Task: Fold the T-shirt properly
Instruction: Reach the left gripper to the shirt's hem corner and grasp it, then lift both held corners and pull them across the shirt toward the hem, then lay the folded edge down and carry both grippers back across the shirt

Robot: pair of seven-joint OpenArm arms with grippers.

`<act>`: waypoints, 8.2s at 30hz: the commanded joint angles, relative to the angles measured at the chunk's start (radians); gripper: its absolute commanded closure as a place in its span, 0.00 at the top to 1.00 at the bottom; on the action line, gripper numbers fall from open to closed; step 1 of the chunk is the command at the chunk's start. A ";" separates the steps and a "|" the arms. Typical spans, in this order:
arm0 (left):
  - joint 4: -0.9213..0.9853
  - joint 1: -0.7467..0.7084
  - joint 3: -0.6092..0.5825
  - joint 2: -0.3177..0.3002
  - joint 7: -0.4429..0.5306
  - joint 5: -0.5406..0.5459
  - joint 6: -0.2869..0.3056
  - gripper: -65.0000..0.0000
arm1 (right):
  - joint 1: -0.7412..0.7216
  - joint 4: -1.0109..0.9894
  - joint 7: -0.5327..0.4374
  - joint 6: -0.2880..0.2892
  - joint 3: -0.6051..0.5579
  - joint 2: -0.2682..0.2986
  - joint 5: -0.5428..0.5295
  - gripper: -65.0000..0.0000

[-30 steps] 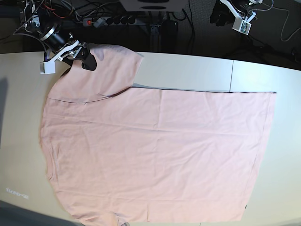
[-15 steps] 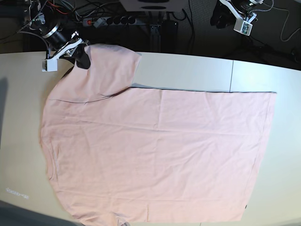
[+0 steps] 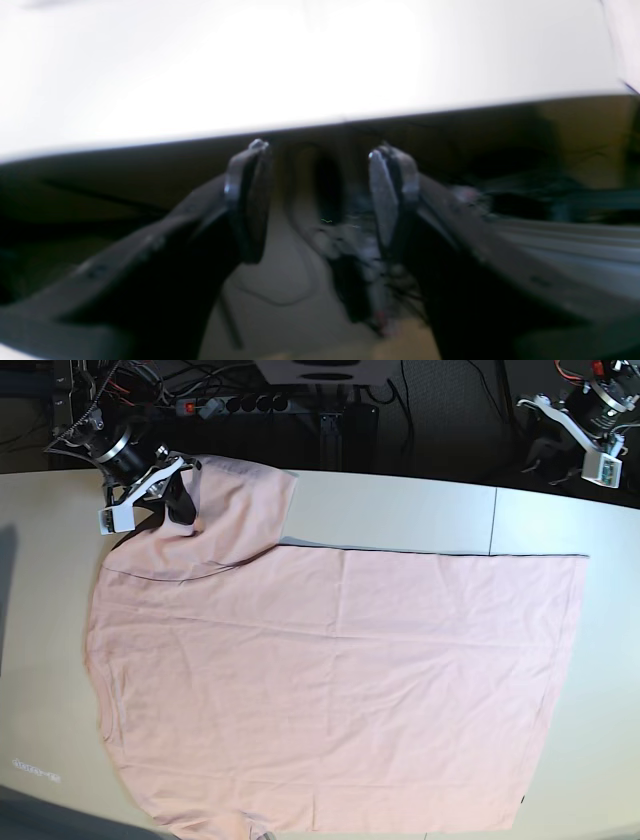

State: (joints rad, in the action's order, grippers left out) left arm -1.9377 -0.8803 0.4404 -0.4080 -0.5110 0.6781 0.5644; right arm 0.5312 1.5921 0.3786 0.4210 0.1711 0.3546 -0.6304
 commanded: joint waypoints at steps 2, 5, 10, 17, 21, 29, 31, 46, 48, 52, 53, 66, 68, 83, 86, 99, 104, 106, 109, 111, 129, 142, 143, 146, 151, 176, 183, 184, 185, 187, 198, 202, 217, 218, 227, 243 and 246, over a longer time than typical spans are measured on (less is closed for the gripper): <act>0.005 0.023 0.026 -0.047 0.020 0.022 0.015 0.53 | 0.007 0.003 0.033 0.037 0.002 0.009 0.024 0.00; 0.077 0.084 0.027 -0.095 0.020 0.022 0.002 0.53 | 0.007 0.003 0.033 0.037 0.002 0.008 0.024 0.00; 0.298 0.249 0.027 -0.134 0.016 0.048 -0.007 0.53 | 0.007 0.003 0.034 0.037 0.002 0.008 0.025 0.00; 0.558 0.451 0.008 -0.203 -0.045 0.124 -0.004 0.53 | 0.010 0.003 0.040 0.037 0.002 0.009 0.025 0.00; 0.665 0.535 -0.042 -0.256 -0.071 0.153 0.013 0.53 | 0.010 0.003 0.040 0.037 0.002 0.009 0.025 0.00; 0.782 0.692 -0.148 -0.293 -0.224 0.251 0.058 0.53 | 0.010 0.003 0.041 0.037 0.002 0.008 0.025 0.00; 0.782 0.714 -0.161 -0.293 -0.267 0.284 0.061 0.53 | 0.010 0.003 0.041 0.037 0.002 0.009 0.025 0.00; 0.782 0.740 -0.218 -0.290 -0.356 0.331 0.079 0.53 | 0.010 0.003 0.045 0.037 0.002 0.008 0.025 0.00; 0.782 0.755 -0.267 -0.290 -0.359 0.296 0.078 0.53 | 0.010 0.003 0.045 0.037 0.002 0.009 0.025 0.00; 0.782 0.800 -0.351 -0.290 -0.362 0.286 0.077 0.53 | 0.010 0.003 0.045 0.037 0.002 0.009 0.025 0.00; 0.782 0.810 -0.362 -0.290 -0.363 0.279 0.077 0.53 | 0.010 0.003 0.045 0.037 0.002 0.009 0.025 0.00; 0.782 0.830 -0.369 -0.290 -0.285 0.239 0.077 0.12 | 0.012 0.003 0.044 0.037 0.002 0.008 0.024 0.00; 0.782 0.830 -0.369 -0.290 -0.250 0.211 0.077 0.08 | 0.013 0.003 0.044 0.037 0.002 0.008 0.024 0.00; 0.780 0.836 -0.357 -0.301 -0.224 0.267 0.134 0.00 | 0.009 0.045 0.154 0.039 0.010 0.009 -0.056 0.00; 0.780 0.861 -0.332 -0.302 -0.281 0.307 0.134 0.00 | 0.010 0.101 0.231 0.040 0.043 0.012 -0.113 0.00; 0.778 0.974 -0.316 -0.354 -0.520 0.570 0.134 0.00 | 0.000 0.237 0.261 0.092 0.155 0.109 -0.199 0.00; 0.778 0.985 -0.316 -0.366 -0.541 0.597 0.134 0.00 | -0.062 0.237 0.277 0.093 0.157 0.171 -0.200 0.00; 0.778 0.986 -0.317 -0.372 -0.541 0.599 0.134 0.00 | -0.090 0.237 0.277 0.093 0.157 0.193 -0.201 0.00; 0.778 1.009 -0.317 -0.377 -0.541 0.605 0.134 0.00 | -0.135 0.237 0.278 0.100 0.157 0.229 -0.200 0.00; 0.779 1.029 -0.317 -0.378 -0.547 0.603 0.134 0.00 | -0.165 0.236 0.278 0.100 0.157 0.256 -0.200 0.00; 0.779 1.223 -0.529 -0.381 -0.486 0.497 0.134 0.00 | -0.544 -0.023 0.278 0.111 -0.013 0.416 -0.188 0.00; 1.050 1.487 -0.695 -0.309 -0.315 0.278 0.134 0.00 | -0.989 -0.321 0.277 0.111 -0.373 0.408 -0.133 0.00; 1.074 1.499 -0.695 -0.298 -0.290 0.256 0.134 0.00 | -1.017 -0.344 0.276 0.111 -0.393 0.406 -0.129 0.00; 1.125 1.524 -0.695 -0.276 -0.216 0.208 0.134 0.00 | -1.086 -0.402 0.274 0.111 -0.436 0.389 -0.100 0.00; 1.144 1.530 -0.696 -0.267 -0.176 0.157 0.134 0.00 | -1.160 -0.505 0.268 0.111 -0.475 0.335 -0.052 0.00; 1.205 1.532 -0.696 -0.220 0.038 -0.050 0.134 0.24 | -1.300 -0.818 0.071 0.111 -0.475 0.140 0.212 0.00; 1.205 1.535 -0.696 -0.221 0.060 -0.084 0.134 0.61 | -1.302 -0.831 -0.016 0.106 -0.475 0.141 0.247 0.68; 1.205 1.541 -0.696 -0.221 0.059 -0.084 0.134 0.61 | -1.304 -0.831 -0.016 0.106 -0.474 0.142 0.245 0.68; 1.205 1.549 -0.696 -0.221 0.060 -0.084 0.134 0.61 | -1.306 -0.830 -0.021 0.105 -0.472 0.141 0.244 0.68; 1.205 1.571 -0.696 -0.221 0.059 -0.068 0.134 0.61 | -1.312 -0.829 -0.024 0.106 -0.470 0.141 0.206 0.68; 1.205 1.641 -0.696 -0.188 0.005 0.019 0.134 0.00 | -1.342 -0.834 -0.013 0.107 -0.470 0.124 0.134 0.50; 1.206 1.641 -0.696 -0.126 -0.018 -0.076 0.134 0.00 | -1.321 -0.847 -0.015 0.107 -0.470 0.092 0.206 0.00; 1.419 1.613 -0.696 -0.012 -0.022 -0.313 -0.020 0.00 | -1.224 -0.998 -0.035 0.103 -0.470 0.074 0.257 0.00; 1.424 1.609 -0.696 -0.008 -0.029 -0.328 -0.039 0.00 | -1.212 -0.999 -0.034 0.103 -0.470 0.075 0.257 0.00; 1.436 1.608 -0.696 -0.005 -0.156 -0.350 -0.050 0.00 | -1.149 -0.999 0.055 0.103 -0.470 0.075 0.245 0.00; 1.433 1.558 -0.696 -0.045 -0.307 -0.163 0.056 0.00 | -1.065 -0.914 0.258 0.108 -0.347 0.120 0.115 0.00; 1.431 1.535 -0.696 -0.057 -0.333 -0.085 0.095 0.00 | -0.978 -0.821 0.258 0.107 -0.328 0.146 0.113 0.00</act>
State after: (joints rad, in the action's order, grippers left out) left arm -0.5098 0.6556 -0.2512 -0.4595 -0.7681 0.6456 0.6357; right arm -0.4519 0.7795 0.5575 0.4618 -0.1551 0.4828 -0.5720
